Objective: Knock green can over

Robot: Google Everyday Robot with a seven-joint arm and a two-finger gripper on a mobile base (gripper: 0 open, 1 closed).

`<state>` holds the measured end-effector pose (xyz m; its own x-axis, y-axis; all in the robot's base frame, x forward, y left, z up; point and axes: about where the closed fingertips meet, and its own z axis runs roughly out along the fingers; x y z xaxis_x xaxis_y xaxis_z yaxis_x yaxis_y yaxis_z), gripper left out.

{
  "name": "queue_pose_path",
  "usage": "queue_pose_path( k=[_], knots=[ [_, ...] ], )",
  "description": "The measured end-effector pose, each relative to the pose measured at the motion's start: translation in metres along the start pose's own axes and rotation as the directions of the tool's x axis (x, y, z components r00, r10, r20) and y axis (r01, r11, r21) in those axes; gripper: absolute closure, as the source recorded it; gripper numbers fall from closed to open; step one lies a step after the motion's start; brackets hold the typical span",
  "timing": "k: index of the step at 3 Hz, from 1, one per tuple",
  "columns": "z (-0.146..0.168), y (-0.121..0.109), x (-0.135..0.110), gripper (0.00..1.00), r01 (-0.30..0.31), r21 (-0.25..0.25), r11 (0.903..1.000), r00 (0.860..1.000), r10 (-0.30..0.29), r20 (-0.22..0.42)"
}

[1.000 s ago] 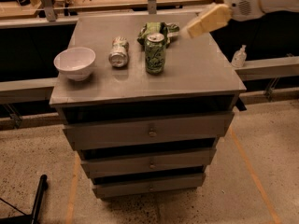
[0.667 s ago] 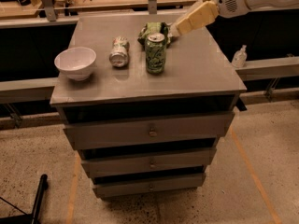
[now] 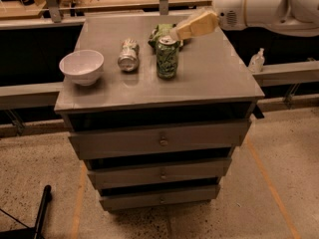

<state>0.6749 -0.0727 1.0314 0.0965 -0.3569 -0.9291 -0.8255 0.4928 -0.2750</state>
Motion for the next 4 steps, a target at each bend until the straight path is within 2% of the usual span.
queue_pose_path(
  k=[1,2,3,4],
  knots=[
    [0.031,-0.003,0.012,0.00,-0.013,0.044,0.9989,0.992,0.008,0.123],
    [0.051,-0.003,0.036,0.00,-0.030,0.075,0.9968,0.986,0.017,0.165],
    [0.067,-0.005,0.061,0.00,-0.079,0.077,0.9939,0.982,0.064,0.180],
    [0.080,-0.004,0.079,0.00,-0.122,0.052,0.9912,0.978,0.111,0.177]
  ],
)
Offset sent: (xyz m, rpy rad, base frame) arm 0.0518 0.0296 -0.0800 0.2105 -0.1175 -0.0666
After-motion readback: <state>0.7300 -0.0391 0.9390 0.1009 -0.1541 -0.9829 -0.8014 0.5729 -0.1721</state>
